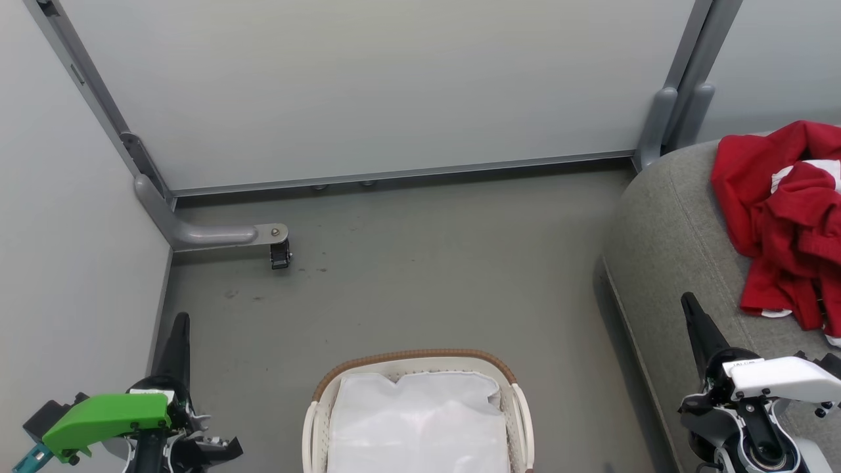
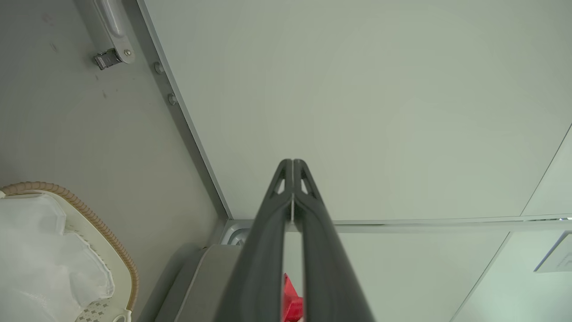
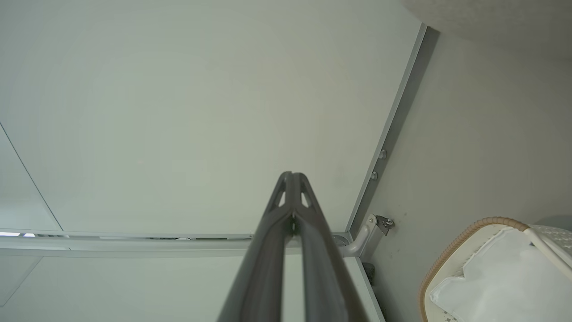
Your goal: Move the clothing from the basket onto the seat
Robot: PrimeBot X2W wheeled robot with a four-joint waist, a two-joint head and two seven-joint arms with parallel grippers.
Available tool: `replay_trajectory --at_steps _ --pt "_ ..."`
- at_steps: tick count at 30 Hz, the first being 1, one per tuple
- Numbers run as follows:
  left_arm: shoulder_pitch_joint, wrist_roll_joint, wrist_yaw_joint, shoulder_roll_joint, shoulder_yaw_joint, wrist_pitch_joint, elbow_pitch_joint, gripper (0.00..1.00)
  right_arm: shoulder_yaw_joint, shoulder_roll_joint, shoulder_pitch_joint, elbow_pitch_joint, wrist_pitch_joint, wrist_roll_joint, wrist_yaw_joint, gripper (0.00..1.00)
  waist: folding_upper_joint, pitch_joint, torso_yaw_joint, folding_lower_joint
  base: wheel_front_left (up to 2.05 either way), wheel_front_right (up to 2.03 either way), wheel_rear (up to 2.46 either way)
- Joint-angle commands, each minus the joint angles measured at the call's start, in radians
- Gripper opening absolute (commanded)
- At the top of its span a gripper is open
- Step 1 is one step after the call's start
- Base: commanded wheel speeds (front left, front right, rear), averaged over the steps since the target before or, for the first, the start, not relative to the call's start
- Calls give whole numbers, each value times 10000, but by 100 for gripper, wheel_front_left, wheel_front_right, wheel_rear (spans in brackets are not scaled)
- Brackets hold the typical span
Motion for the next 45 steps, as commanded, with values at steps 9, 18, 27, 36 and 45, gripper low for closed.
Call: replay_trajectory --at_steps 9,18,27,36,45 --pt "-206 -682 -92 36 151 213 -117 0 -80 -67 120 -138 212 772 0 0 0 -15 12 0 0 0 0" --pt "-198 -787 -107 36 166 245 -122 0 -89 -67 131 -156 259 915 0 0 0 -20 15 0 0 0 0" --pt "-198 -788 -107 37 166 245 -122 0 -88 -67 130 -155 259 916 0 0 0 -20 15 0 0 0 0" --pt "-197 -788 -107 37 165 244 -123 0 -88 -67 130 -155 258 916 0 0 0 -20 15 0 0 0 0" --pt "-197 -788 -107 37 165 244 -124 0 -87 -67 131 -155 258 916 0 0 0 -20 15 0 0 0 0"
